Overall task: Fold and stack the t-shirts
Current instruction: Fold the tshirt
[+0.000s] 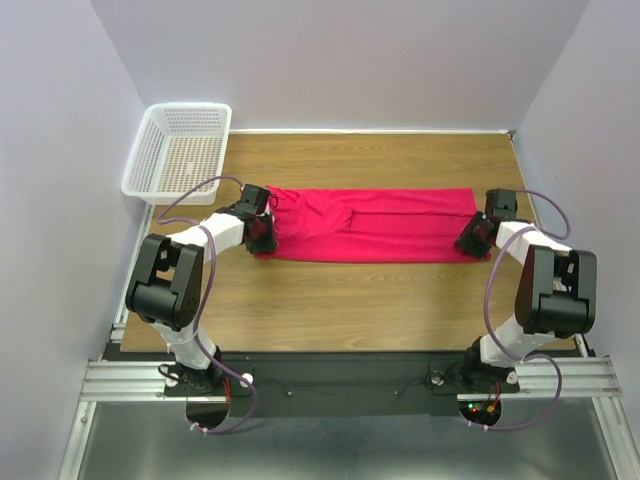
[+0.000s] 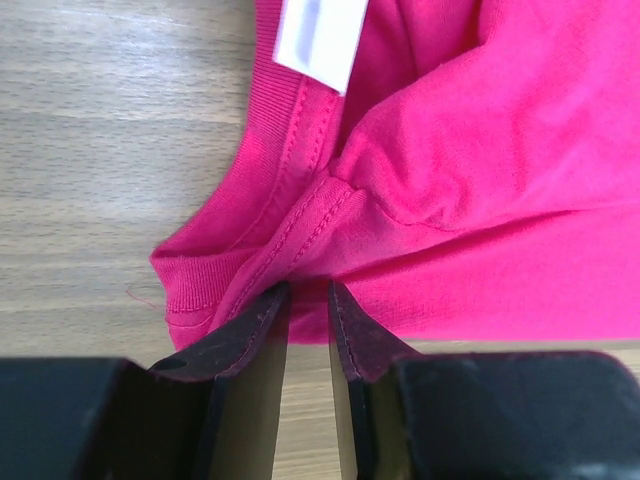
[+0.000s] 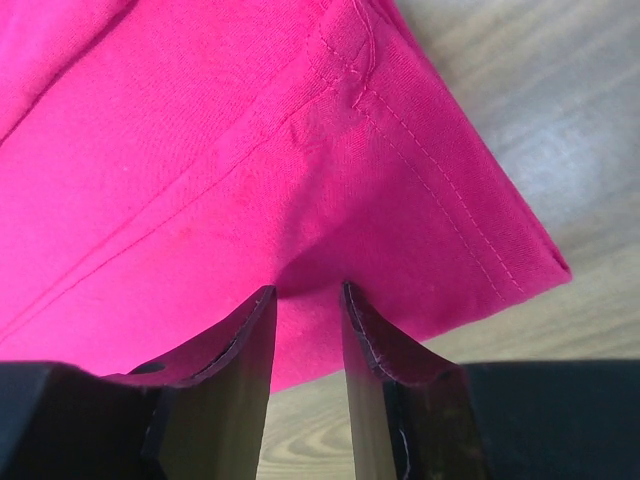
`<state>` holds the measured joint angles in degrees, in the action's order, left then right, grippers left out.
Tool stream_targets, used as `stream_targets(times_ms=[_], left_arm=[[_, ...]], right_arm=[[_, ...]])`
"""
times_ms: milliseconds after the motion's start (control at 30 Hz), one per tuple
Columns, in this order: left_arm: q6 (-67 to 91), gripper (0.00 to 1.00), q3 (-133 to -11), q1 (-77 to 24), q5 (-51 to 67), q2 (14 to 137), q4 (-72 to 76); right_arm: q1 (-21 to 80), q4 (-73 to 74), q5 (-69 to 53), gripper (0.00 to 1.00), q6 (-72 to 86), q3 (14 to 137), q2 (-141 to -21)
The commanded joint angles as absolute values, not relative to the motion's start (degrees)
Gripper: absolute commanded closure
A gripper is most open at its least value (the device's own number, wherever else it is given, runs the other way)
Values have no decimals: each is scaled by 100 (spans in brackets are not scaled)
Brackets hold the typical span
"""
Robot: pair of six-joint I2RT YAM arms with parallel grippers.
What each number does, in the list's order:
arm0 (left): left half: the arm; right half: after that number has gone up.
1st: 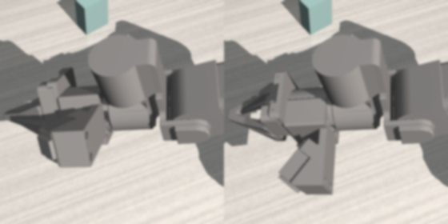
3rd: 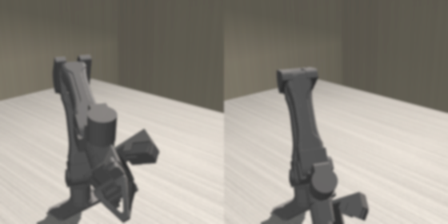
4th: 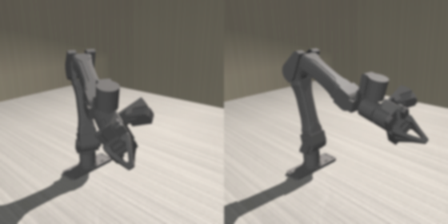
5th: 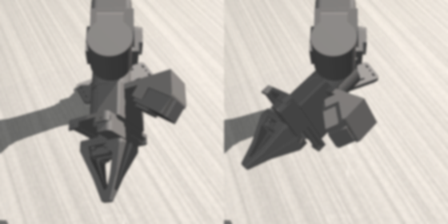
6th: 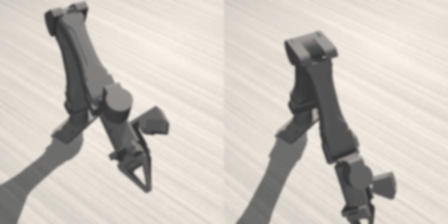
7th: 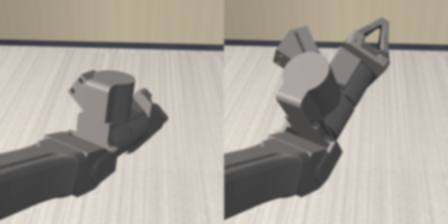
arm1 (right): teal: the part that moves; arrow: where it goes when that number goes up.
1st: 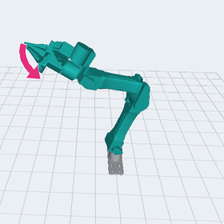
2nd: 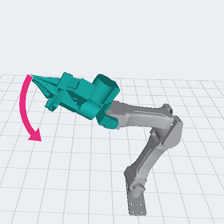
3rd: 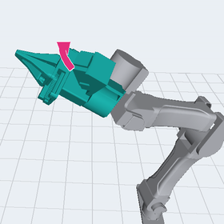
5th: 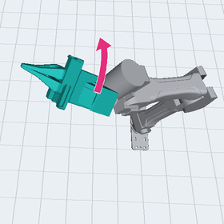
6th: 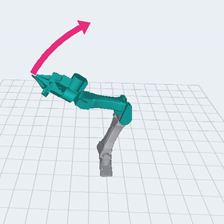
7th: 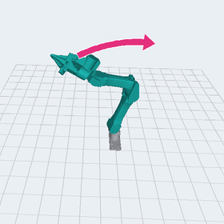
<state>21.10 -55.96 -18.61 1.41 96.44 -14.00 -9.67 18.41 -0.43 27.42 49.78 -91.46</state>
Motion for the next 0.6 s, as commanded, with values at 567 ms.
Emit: stream_targets(times_ms=[567], left_arm=[[2347, 64, -7363, -2602, -272, 10809, -1907]], right_arm=[[-405, 2777, 167, 59, 2206, 5608, -9580]])
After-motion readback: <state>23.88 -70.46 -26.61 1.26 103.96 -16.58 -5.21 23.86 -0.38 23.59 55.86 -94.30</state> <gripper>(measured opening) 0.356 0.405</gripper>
